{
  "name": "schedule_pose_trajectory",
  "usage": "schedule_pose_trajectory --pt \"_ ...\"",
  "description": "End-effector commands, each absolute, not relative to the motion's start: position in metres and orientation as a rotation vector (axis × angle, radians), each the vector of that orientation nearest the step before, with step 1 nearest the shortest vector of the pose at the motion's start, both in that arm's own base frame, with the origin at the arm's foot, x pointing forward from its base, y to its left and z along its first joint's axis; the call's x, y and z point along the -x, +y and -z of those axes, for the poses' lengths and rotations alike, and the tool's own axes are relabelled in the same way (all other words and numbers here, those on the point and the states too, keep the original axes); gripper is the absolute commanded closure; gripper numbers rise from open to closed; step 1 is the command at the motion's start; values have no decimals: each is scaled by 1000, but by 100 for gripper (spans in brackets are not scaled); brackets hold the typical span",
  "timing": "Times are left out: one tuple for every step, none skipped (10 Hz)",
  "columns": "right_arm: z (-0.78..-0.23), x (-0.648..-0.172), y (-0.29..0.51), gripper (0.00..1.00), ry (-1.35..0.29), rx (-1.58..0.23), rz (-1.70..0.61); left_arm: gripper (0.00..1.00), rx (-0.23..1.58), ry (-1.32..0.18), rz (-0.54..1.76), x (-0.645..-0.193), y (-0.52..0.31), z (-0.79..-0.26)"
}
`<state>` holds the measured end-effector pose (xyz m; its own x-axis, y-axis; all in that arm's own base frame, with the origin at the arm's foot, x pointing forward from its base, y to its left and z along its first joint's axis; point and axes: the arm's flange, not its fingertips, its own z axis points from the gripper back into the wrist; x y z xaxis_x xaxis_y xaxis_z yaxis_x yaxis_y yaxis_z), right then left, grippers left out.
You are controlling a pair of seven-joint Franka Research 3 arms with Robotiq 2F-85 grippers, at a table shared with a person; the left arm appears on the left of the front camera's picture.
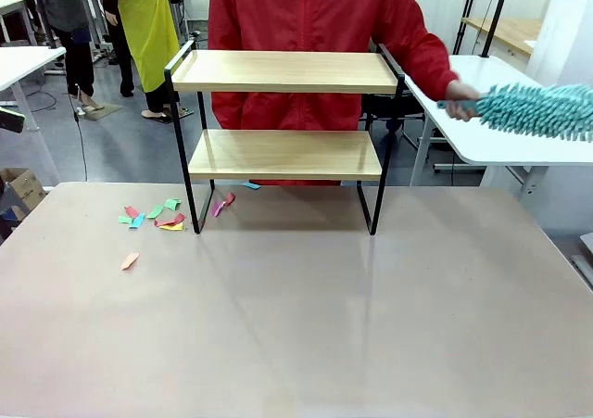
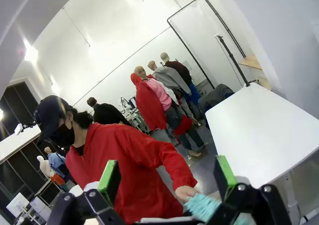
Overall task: Clean the shelf.
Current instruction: Hand the Duster back to the human.
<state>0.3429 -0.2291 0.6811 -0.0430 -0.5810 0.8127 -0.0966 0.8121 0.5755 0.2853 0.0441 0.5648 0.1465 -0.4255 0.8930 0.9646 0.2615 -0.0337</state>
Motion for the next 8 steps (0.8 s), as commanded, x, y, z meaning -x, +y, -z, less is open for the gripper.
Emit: schedule_pose_trajectory --pt "-676 -341 -227 0 -1585 -525 407 0 751 -942 1155 -286 42 -566" --pt "-676 -341 -227 0 -1585 -525 407 0 751 -942 1155 -286 42 -566" --pt "-676 -341 -227 0 -1585 -525 407 0 751 -942 1155 -286 42 -566" --pt "-676 -341 -227 0 -1585 -525 407 0 751 -942 1155 -286 42 -566" --pt "-676 -341 -227 0 -1585 -525 407 0 751 -942 1155 -286 42 -566" --pt "-676 -341 -227 0 -1585 -525 407 0 751 -942 1155 -286 42 -566" --pt "-676 -341 -227 0 -1585 -525 407 0 751 -942 1155 -286 42 -566" --pt "-676 -341 -227 0 -1585 -525 407 0 751 -942 1155 -286 42 -566"
